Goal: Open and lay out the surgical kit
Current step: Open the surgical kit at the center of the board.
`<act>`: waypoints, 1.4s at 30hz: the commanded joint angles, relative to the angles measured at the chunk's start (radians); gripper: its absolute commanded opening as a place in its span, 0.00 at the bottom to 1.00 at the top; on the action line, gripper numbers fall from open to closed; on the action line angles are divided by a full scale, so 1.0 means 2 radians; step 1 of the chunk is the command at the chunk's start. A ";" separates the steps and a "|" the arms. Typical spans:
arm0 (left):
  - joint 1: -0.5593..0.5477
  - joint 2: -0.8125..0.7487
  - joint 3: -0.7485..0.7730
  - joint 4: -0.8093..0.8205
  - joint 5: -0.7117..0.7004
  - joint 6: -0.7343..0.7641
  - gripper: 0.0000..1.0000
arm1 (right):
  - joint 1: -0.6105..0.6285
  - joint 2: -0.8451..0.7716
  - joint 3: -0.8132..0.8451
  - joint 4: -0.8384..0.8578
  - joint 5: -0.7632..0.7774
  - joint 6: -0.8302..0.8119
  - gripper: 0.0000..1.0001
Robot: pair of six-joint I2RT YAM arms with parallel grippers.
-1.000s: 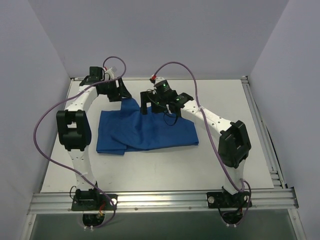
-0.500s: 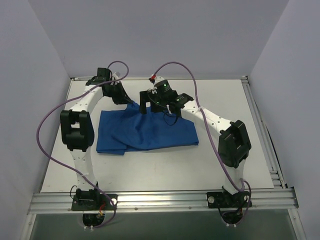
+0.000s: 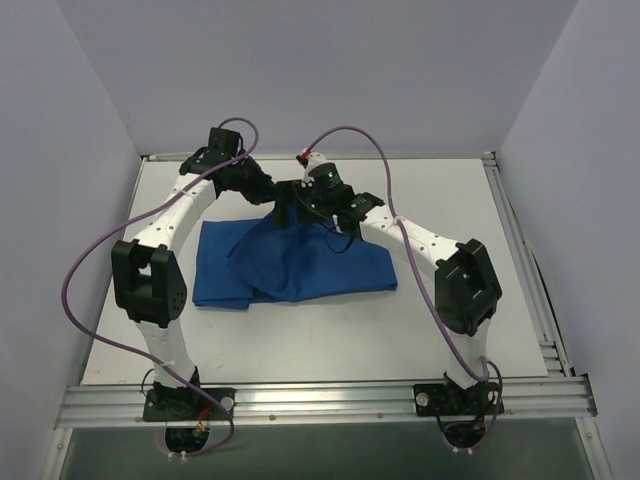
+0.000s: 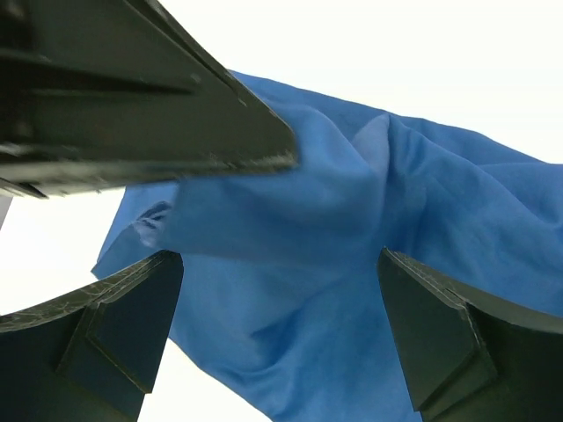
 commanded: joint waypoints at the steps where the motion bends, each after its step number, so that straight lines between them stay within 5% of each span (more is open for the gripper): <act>1: 0.001 -0.006 -0.018 0.018 0.019 -0.065 0.02 | 0.008 0.005 0.023 0.031 0.010 0.000 1.00; 17: -0.006 -0.011 -0.050 0.054 0.065 -0.126 0.02 | 0.036 0.047 0.058 0.010 0.137 -0.002 0.95; 23: -0.009 -0.013 -0.057 0.075 0.078 -0.126 0.02 | 0.036 0.047 0.054 0.012 0.162 0.000 0.60; 28: -0.006 -0.017 -0.088 0.130 0.114 -0.114 0.02 | 0.020 0.035 0.045 0.013 0.169 0.009 0.04; 30: 0.008 -0.010 -0.083 0.140 0.137 -0.085 0.29 | 0.016 0.035 0.052 -0.010 0.170 0.003 0.00; 32: 0.024 -0.003 -0.047 0.064 0.096 0.026 0.67 | 0.009 0.029 0.057 -0.040 0.173 -0.005 0.00; 37: 0.083 -0.026 0.010 -0.055 -0.015 0.192 0.72 | -0.017 -0.028 0.025 -0.074 0.188 -0.007 0.00; 42: 0.095 -0.052 -0.001 -0.116 -0.169 0.223 0.74 | -0.093 -0.079 0.018 -0.134 0.192 -0.010 0.00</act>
